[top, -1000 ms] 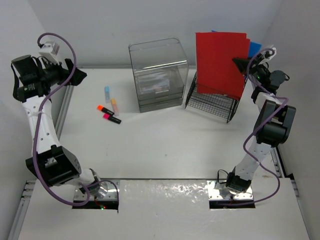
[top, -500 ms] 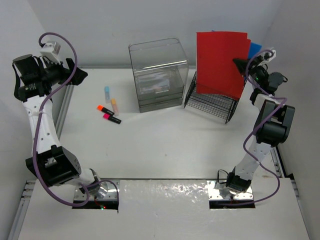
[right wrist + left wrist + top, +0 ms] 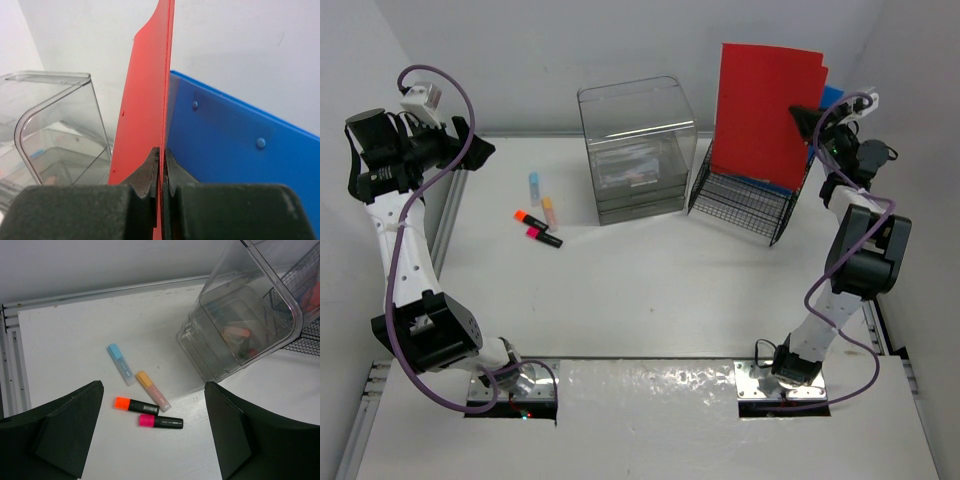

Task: Organize the desk

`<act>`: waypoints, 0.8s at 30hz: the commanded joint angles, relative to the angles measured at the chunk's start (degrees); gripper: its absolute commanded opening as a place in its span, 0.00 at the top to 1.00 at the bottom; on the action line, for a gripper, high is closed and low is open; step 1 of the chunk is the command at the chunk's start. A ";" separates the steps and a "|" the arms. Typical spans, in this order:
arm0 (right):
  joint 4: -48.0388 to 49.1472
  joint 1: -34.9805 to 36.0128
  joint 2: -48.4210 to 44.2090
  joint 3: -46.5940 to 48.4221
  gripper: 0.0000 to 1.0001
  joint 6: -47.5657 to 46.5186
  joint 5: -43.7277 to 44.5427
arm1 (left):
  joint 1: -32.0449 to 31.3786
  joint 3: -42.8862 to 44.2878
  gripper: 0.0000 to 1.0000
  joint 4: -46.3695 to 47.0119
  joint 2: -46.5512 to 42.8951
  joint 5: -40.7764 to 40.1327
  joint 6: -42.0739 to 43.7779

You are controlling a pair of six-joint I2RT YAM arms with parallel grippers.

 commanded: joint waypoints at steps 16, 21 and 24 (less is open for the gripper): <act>22.95 3.06 0.38 -3.58 1.00 -9.87 5.13 | -0.67 1.61 0.20 2.63 -0.49 -0.38 0.42; 22.95 3.41 0.55 -5.87 1.00 -11.19 5.75 | -0.67 1.44 0.20 2.63 -0.49 -0.38 0.42; 22.95 3.33 -0.15 -7.98 1.00 -11.54 5.66 | -0.67 1.09 0.20 2.54 -0.49 -0.30 0.68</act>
